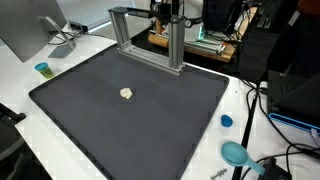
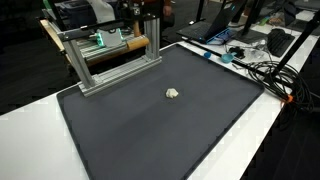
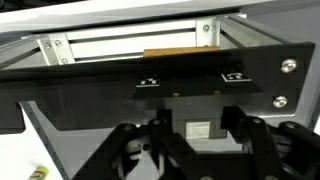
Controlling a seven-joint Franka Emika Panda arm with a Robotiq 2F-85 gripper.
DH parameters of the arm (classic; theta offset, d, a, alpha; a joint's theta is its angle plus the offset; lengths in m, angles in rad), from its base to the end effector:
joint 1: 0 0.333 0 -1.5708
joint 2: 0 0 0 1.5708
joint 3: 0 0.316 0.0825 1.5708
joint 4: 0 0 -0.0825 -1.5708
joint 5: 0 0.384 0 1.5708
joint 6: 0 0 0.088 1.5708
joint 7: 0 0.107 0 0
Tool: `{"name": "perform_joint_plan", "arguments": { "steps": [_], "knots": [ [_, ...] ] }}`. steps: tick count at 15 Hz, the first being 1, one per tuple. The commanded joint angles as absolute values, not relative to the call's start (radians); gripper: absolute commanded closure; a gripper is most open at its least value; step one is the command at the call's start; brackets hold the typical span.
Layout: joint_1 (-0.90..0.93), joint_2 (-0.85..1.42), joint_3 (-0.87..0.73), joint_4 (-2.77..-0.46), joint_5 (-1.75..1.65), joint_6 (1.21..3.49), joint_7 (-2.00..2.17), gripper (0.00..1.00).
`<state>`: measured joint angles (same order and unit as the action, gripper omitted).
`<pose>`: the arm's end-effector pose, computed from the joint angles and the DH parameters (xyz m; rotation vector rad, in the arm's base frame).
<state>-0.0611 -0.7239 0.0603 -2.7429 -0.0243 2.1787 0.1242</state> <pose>0.3384 -0.0020 0.4404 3.0734 -0.1918 0.2494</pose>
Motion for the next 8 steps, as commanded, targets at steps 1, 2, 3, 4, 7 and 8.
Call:
{"name": "perform_joint_plan", "arguments": {
  "steps": [1,2,3,4,7,8],
  "knots": [
    [-0.039,-0.752,0.024,-2.741,-0.023,2.128,0.070,0.66],
    [-0.032,-0.751,0.015,-2.741,-0.016,2.130,0.056,0.66],
    [-0.027,-0.748,0.011,-2.741,-0.014,2.142,0.047,0.66],
    [-0.016,-0.744,-0.001,-2.741,-0.008,2.146,0.022,0.66],
    [-0.006,-0.740,-0.016,-2.743,-0.012,2.128,-0.020,0.37],
    [-0.008,-0.739,-0.017,-2.743,-0.017,2.128,-0.025,0.15]
  ]
}}
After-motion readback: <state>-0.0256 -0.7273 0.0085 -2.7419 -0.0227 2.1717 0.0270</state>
